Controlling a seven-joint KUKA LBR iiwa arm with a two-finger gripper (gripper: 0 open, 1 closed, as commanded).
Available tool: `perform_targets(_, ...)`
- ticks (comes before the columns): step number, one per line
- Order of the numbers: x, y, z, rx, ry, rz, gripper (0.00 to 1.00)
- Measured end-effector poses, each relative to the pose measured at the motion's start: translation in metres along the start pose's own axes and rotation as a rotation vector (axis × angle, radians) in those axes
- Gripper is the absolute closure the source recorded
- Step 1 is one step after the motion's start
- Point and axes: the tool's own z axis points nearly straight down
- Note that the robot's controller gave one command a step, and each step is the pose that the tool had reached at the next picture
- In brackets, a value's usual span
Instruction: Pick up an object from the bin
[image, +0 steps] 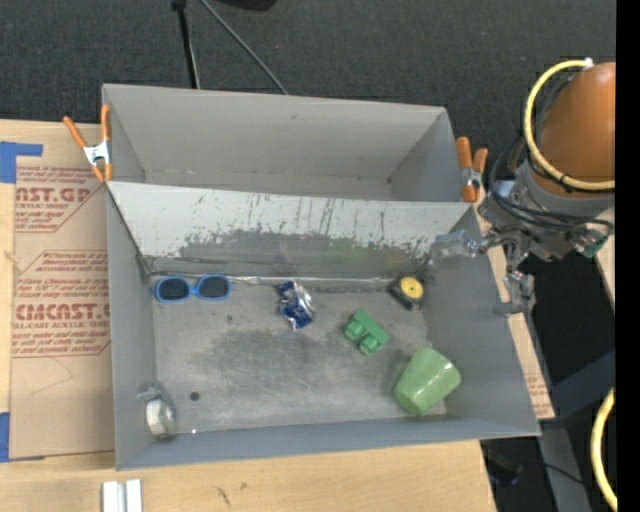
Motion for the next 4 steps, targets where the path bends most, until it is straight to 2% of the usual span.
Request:
perform_targets(1, 0.019, 0.054, 0.133, -0.009, 0.006, 0.027, 0.00)
perform_targets(2, 0.021, 0.097, 0.181, -0.006, 0.004, -0.330, 0.00)
perform_targets(3, 0.004, 0.106, 0.178, -0.004, 0.001, -0.360, 0.00)
perform_targets(4, -0.004, 0.059, 0.184, 0.000, 0.002, -0.409, 0.00)
